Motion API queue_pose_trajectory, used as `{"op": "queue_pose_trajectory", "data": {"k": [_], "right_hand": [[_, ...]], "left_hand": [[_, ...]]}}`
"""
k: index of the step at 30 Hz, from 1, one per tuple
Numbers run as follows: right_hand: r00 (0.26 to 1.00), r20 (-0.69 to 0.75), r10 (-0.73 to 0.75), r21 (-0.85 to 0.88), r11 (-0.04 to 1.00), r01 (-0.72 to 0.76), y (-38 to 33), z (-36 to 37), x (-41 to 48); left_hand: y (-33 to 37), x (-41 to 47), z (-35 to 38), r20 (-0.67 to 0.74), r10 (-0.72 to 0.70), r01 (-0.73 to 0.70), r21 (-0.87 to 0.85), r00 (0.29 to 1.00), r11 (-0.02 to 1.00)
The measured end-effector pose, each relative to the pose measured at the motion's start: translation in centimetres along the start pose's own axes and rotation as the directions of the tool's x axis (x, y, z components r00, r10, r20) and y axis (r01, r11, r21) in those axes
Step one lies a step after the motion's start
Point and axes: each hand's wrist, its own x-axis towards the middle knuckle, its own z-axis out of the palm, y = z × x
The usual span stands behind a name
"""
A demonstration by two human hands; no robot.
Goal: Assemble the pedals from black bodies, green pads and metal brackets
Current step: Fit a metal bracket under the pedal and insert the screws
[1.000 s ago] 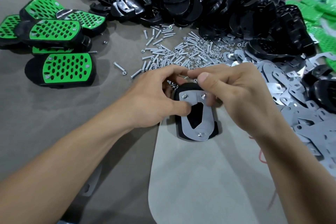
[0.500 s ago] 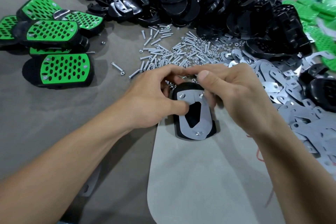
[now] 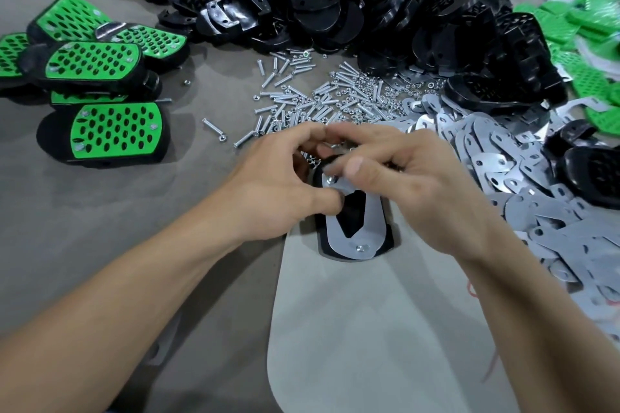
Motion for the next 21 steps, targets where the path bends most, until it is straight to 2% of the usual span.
{"op": "queue_pose_trajectory", "data": {"k": [2,5,7,12,15,18,21], "right_hand": [[0.994,-0.113,-0.016,-0.087,0.996,0.007,0.1,-0.5,0.0],[0.973,-0.228,0.027,-0.067,0.997,-0.043,0.5,-1.3,0.1],[0.954,-0.299,0.021,-0.118,0.991,-0.059,0.6,-1.2,0.4],[0.852,-0.519,0.074,-0.182,0.964,-0.194,0.7,-1.2,1.9],[0.871,-0.472,0.132,-0.26,0.924,-0.281,0.7,-1.9,3.0],[0.925,-0.361,0.116,-0.413,0.869,-0.271,0.2,-2.2,4.5],[0.928,-0.357,0.107,-0.528,0.797,-0.295,-0.2,-2.5,6.5]], "left_hand": [[0.0,0.0,0.1,-0.009,-0.011,0.011,-0.008,1.0,1.0],[-0.1,0.0,0.2,-0.015,-0.015,0.015,-0.025,1.0,1.0],[-0.3,0.1,0.3,-0.021,-0.006,0.005,-0.031,1.0,0.999],[-0.8,0.1,0.9,-0.078,0.017,-0.017,0.002,0.997,1.0],[-0.7,-0.3,1.2,-0.17,0.042,-0.021,0.126,0.985,0.992],[-0.3,-1.1,1.8,-0.287,0.086,-0.004,0.276,0.954,0.961],[0.2,-1.6,2.1,-0.311,0.133,0.003,0.402,0.941,0.916]]}}
